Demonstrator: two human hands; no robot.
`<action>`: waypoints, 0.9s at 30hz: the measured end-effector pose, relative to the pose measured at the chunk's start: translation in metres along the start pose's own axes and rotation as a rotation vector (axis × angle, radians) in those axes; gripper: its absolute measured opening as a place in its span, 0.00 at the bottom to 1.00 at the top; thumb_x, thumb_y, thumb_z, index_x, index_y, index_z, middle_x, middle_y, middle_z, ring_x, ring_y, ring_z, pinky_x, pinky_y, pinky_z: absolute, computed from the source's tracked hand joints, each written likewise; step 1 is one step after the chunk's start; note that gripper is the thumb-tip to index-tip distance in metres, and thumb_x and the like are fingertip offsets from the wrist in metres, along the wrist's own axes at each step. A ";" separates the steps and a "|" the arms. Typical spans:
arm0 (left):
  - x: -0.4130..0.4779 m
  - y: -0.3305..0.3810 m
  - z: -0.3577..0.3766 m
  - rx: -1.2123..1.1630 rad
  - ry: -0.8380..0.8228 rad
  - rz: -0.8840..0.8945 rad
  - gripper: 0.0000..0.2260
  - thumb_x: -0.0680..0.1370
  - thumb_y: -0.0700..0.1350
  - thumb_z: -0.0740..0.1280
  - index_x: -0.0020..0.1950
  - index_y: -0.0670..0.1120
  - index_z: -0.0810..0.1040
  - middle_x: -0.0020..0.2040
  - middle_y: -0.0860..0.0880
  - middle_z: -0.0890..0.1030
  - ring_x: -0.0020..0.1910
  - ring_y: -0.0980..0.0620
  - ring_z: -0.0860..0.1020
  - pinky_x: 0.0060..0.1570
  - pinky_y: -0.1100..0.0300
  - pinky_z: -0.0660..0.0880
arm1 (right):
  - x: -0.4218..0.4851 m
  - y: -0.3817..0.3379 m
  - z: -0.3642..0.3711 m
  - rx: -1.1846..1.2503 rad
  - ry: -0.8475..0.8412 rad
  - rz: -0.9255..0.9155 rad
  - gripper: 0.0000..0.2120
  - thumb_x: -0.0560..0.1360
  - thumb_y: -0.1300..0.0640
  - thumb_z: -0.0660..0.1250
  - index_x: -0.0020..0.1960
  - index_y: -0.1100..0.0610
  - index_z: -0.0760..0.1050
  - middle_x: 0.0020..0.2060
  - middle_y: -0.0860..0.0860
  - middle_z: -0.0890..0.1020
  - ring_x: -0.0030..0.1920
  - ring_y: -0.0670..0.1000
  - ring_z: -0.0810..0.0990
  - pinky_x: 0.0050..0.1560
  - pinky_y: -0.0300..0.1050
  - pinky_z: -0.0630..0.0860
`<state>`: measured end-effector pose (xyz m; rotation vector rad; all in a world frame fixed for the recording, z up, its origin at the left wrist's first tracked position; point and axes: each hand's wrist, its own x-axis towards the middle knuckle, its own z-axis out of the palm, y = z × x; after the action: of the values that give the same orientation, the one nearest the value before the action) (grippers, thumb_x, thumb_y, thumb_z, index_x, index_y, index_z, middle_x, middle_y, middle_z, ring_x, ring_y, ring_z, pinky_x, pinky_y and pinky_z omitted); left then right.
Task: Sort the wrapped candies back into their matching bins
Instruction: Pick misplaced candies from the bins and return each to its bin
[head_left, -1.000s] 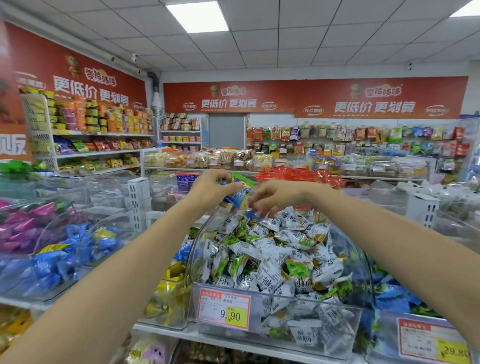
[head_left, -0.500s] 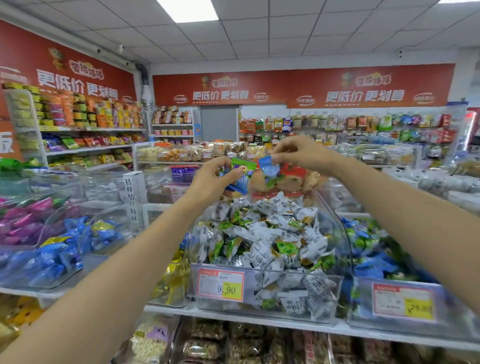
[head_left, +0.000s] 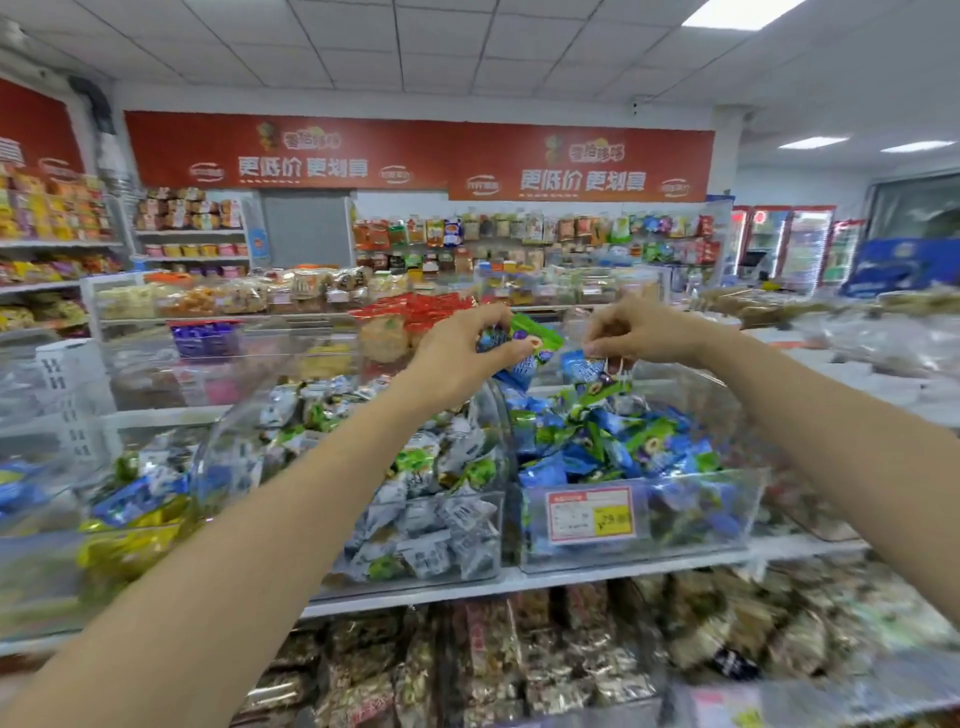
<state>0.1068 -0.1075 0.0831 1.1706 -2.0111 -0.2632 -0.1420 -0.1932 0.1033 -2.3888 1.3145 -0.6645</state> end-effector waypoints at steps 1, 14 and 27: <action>0.002 0.003 0.004 0.032 -0.005 0.008 0.10 0.79 0.56 0.65 0.48 0.51 0.72 0.60 0.36 0.76 0.53 0.40 0.76 0.44 0.46 0.72 | -0.001 0.006 -0.001 0.001 0.023 -0.009 0.08 0.77 0.57 0.69 0.46 0.63 0.79 0.34 0.52 0.81 0.34 0.47 0.80 0.36 0.40 0.76; 0.023 0.021 0.055 0.371 -0.257 -0.039 0.23 0.80 0.52 0.64 0.74 0.51 0.66 0.74 0.49 0.68 0.71 0.47 0.68 0.68 0.49 0.67 | -0.001 0.031 -0.014 -0.044 -0.207 0.008 0.11 0.78 0.53 0.66 0.58 0.55 0.80 0.51 0.51 0.83 0.50 0.49 0.81 0.49 0.42 0.79; 0.028 0.028 0.050 0.403 -0.488 -0.014 0.16 0.81 0.56 0.61 0.66 0.53 0.76 0.70 0.49 0.73 0.64 0.50 0.73 0.62 0.55 0.68 | -0.004 0.036 -0.004 0.032 -0.505 0.152 0.12 0.80 0.58 0.63 0.62 0.60 0.77 0.48 0.48 0.82 0.46 0.46 0.81 0.50 0.43 0.80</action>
<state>0.0456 -0.1239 0.0786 1.4746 -2.5672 -0.1629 -0.1711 -0.2091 0.0881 -2.1986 1.2261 -0.0278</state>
